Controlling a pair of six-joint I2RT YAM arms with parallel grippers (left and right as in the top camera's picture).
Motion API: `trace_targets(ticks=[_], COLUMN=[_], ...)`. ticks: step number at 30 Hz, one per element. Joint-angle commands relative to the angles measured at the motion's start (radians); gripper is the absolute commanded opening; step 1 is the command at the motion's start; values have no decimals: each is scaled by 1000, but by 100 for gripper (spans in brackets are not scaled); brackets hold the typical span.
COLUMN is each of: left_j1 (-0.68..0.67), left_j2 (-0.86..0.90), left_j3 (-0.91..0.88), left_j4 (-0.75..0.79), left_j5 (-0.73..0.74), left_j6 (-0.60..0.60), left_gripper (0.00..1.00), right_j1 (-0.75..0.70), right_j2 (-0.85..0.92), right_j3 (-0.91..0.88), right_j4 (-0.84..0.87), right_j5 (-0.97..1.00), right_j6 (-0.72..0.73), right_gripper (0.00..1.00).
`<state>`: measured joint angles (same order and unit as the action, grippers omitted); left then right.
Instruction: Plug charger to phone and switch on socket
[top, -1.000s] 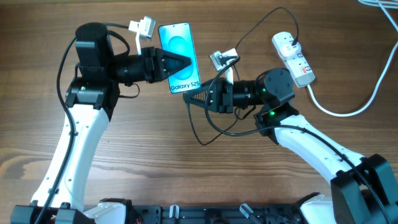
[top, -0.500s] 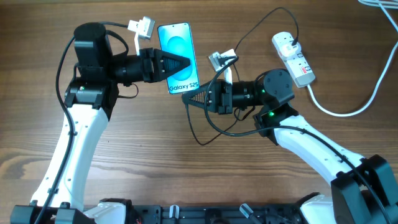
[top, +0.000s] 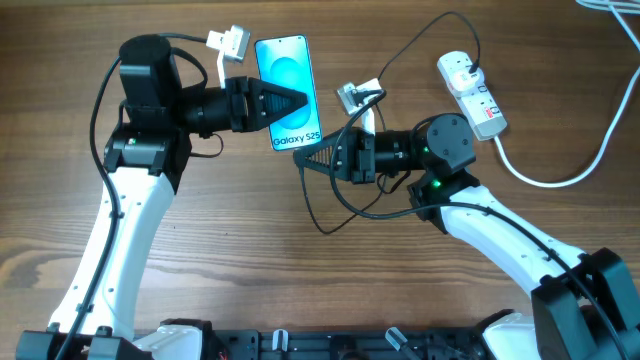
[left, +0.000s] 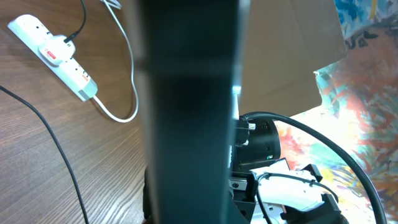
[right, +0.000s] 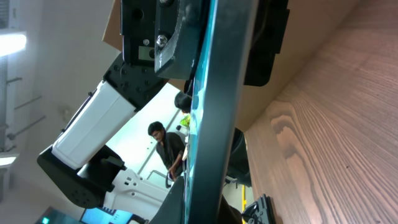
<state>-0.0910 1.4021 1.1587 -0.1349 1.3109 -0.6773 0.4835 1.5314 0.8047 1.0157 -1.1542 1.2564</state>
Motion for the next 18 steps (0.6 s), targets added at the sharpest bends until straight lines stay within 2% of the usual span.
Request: trace_targets(ticks=[1,2,12,14,15,17,18], left_j1=[-51,-51,-51,-51,-53,-56,-58], left_j2=[-11,-11,-11,-11,-11,-11,-11], left_j3=[-1,-1,-1,-1,-1,-1,-1], left_j4=[-20,-20,-69,-85,-99,-133,-133], left_j5=[68,68,68,68,69,68,68], left_j6=[19,20,49,100,117,156,158], left_gripper=[4,4,4,4,4,4,4], right_j1=[-1,-1,-40,-58,-67,-80,-86], right_j2=[2,2,3,3,3,3,3], right_j3=[14,14,13,13,13,13,13], right_j4=[32,32,46,79,75,45,23], right_j5=[145,134,-29,-75,-83,-79,-74], right_j6=[-8,-18,-52,-53,-52,-53,-53], right_gripper=[46,99,100,100,98,75,66])
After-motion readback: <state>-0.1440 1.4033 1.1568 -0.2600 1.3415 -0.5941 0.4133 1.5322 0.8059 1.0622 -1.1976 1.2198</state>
